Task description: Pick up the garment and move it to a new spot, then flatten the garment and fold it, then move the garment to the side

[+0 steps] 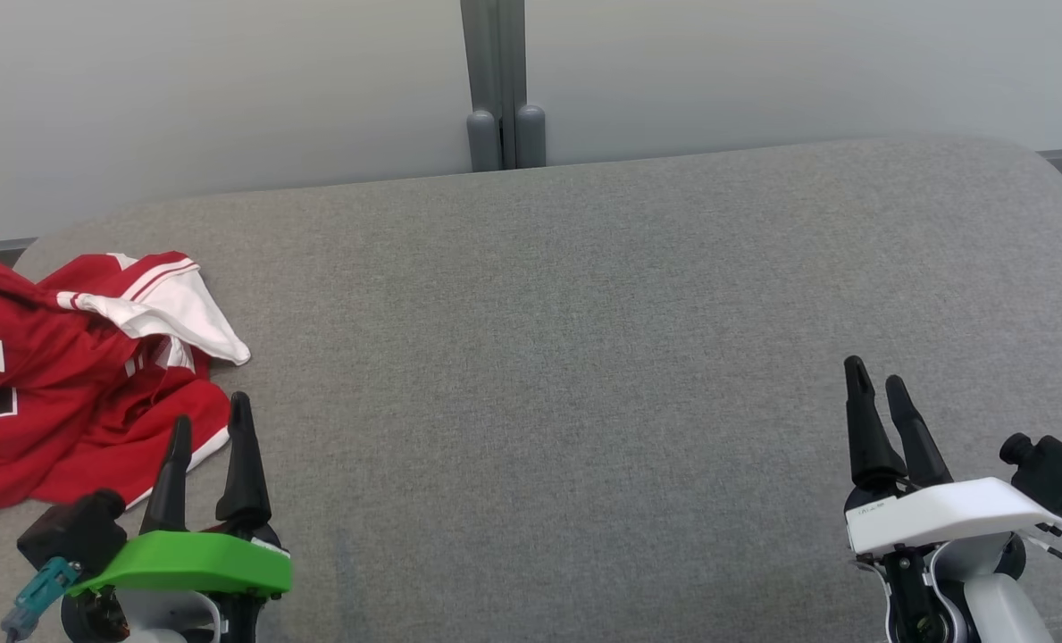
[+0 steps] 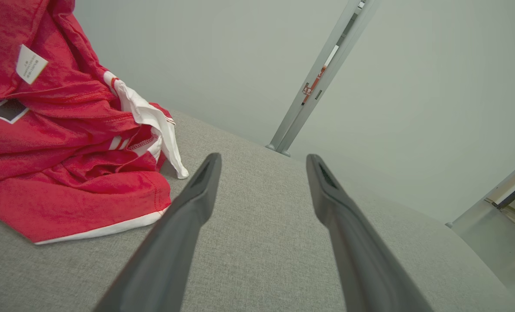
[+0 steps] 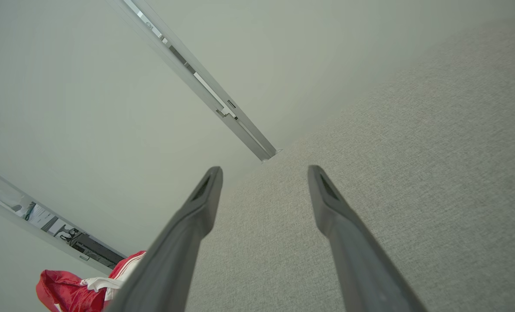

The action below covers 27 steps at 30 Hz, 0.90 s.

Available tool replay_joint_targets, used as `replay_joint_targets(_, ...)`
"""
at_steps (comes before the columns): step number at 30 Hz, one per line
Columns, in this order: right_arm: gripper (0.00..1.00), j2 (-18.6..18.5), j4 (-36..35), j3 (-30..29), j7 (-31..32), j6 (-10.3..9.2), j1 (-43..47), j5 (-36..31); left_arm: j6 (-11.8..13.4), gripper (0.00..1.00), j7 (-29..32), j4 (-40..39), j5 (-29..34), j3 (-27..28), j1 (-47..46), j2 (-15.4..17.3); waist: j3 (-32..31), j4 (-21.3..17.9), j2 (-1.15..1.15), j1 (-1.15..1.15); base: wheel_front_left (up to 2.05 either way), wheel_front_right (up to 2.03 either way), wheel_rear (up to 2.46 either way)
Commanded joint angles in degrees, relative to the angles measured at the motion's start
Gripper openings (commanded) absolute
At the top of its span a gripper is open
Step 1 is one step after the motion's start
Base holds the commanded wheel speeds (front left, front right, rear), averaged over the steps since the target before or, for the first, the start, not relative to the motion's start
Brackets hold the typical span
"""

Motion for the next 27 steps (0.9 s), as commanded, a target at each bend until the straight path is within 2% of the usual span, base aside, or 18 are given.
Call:
replay_joint_targets(1,1.0,-0.3,-0.4,0.2,-0.5,0.01,-0.1,-2.0,0.3,1.0,-0.5,-0.6,2.1,-0.3,0.0,0.7,0.0,0.0,0.0,0.0,0.0,0.0,0.0)
replay_joint_targets(27,1.0,-0.5,0.7,1.4,-4.1,0.02,-0.1,-18.6,1.9,1.0,-4.2,1.0,17.6,-2.5,0.1,1.5,-0.1,0.5,0.0,0.0,0.0,0.0,0.0)
